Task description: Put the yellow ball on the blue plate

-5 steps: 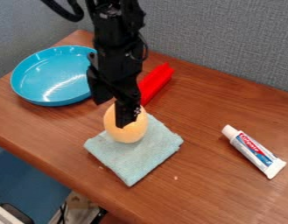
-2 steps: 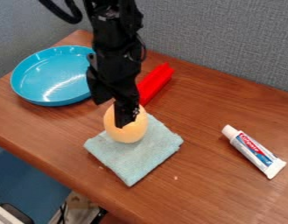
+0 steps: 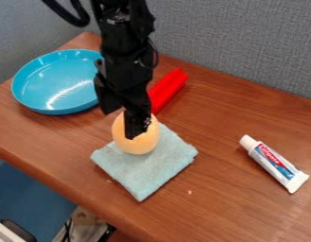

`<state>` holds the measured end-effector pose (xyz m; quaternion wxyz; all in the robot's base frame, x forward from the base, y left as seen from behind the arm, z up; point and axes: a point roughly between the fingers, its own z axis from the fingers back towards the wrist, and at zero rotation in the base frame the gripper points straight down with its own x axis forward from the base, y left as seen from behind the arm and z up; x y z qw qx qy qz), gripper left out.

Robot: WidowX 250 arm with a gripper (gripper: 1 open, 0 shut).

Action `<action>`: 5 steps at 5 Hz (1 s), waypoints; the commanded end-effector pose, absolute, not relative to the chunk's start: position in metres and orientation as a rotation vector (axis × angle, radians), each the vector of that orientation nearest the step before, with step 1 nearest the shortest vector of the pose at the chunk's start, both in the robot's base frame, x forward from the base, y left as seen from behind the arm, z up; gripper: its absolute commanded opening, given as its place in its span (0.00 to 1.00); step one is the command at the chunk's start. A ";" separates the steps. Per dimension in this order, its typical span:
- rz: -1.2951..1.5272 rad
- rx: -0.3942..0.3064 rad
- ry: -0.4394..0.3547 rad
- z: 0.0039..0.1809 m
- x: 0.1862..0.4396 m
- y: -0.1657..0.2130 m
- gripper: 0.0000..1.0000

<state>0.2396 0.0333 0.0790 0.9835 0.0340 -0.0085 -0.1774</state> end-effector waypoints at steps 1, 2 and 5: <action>-0.345 0.069 -0.032 0.082 0.241 0.036 1.00; -0.345 0.065 -0.035 0.083 0.241 0.035 1.00; -0.351 0.058 -0.038 0.085 0.240 0.034 1.00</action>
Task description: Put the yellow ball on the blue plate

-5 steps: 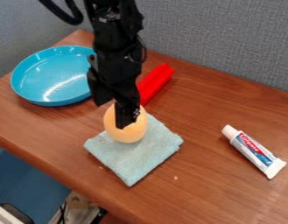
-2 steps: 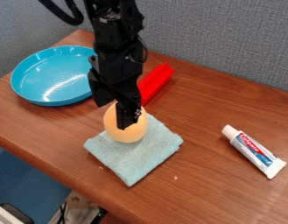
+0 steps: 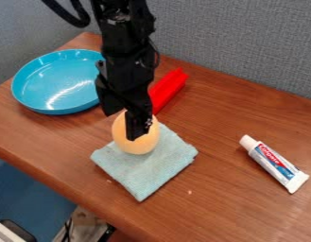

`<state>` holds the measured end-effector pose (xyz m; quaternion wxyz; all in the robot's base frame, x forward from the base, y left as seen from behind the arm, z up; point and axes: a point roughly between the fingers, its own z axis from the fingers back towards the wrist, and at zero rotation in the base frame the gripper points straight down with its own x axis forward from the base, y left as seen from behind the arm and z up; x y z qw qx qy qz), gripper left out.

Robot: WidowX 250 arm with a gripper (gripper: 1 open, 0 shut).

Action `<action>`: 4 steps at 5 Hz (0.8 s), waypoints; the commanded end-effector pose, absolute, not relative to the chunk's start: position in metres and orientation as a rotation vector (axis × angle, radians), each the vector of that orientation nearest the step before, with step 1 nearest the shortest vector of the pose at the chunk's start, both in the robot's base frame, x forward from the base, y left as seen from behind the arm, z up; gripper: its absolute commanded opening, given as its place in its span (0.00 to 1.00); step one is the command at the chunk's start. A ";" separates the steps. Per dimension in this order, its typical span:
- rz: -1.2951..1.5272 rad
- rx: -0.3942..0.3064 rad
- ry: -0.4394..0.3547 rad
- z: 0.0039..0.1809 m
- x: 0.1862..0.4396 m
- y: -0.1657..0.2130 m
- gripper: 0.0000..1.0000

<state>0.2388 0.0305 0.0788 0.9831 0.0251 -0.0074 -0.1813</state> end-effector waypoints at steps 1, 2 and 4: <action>-0.351 0.058 -0.040 0.086 0.240 0.034 1.00; -0.349 0.057 -0.042 0.087 0.240 0.034 1.00; -0.345 0.059 -0.047 0.090 0.240 0.035 1.00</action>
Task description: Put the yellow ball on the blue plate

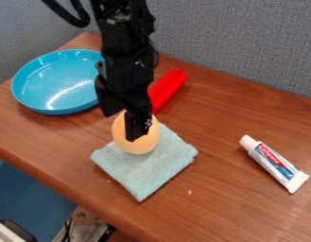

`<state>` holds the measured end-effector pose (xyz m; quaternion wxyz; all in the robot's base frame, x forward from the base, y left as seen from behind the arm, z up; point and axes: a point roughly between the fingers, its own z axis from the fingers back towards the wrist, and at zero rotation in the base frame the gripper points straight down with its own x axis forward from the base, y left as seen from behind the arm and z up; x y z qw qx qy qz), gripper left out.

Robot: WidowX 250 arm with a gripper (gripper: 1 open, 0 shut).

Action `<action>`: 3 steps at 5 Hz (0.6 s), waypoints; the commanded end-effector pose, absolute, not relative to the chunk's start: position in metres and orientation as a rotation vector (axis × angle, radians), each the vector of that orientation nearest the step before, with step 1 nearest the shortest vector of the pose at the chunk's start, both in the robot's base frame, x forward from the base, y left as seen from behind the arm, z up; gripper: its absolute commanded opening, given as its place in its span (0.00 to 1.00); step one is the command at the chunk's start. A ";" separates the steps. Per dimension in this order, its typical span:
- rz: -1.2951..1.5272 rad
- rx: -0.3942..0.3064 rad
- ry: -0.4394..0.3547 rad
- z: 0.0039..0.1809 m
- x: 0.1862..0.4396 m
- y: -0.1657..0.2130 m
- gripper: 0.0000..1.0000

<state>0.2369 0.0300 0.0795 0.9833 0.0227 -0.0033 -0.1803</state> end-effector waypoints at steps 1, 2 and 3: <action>-0.351 0.050 -0.040 0.082 0.243 0.035 1.00; -0.355 0.041 -0.032 0.073 0.246 0.035 1.00; -0.359 0.033 -0.025 0.064 0.249 0.035 1.00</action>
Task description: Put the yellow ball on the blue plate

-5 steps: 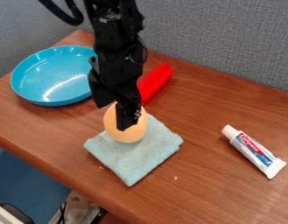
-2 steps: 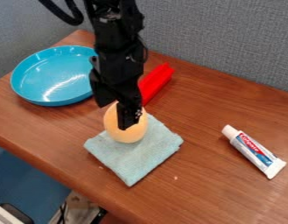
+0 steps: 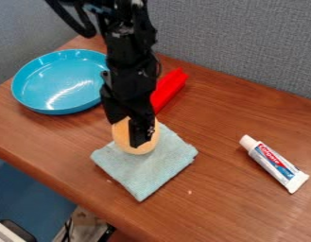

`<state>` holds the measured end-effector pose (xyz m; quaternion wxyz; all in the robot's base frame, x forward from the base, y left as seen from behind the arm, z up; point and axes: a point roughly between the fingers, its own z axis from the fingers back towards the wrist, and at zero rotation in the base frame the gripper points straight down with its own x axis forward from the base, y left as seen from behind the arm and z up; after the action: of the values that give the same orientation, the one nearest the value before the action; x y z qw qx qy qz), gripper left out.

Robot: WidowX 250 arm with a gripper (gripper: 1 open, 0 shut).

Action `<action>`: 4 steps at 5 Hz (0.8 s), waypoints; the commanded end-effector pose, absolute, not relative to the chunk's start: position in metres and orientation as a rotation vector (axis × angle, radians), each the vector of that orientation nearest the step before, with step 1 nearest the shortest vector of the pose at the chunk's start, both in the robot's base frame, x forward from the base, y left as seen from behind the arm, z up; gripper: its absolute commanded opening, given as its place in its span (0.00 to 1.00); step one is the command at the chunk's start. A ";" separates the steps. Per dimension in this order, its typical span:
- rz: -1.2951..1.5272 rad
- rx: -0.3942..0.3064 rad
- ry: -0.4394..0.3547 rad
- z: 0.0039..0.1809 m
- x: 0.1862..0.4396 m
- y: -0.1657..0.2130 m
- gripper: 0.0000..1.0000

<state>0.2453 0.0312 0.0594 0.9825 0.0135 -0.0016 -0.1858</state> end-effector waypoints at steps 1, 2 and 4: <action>-0.362 0.026 -0.017 0.055 0.252 0.035 1.00; -0.362 0.022 -0.011 0.048 0.254 0.035 1.00; -0.357 0.015 -0.011 0.046 0.257 0.038 0.00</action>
<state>0.2549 0.0377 0.0436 0.9839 0.0089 -0.0004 -0.1783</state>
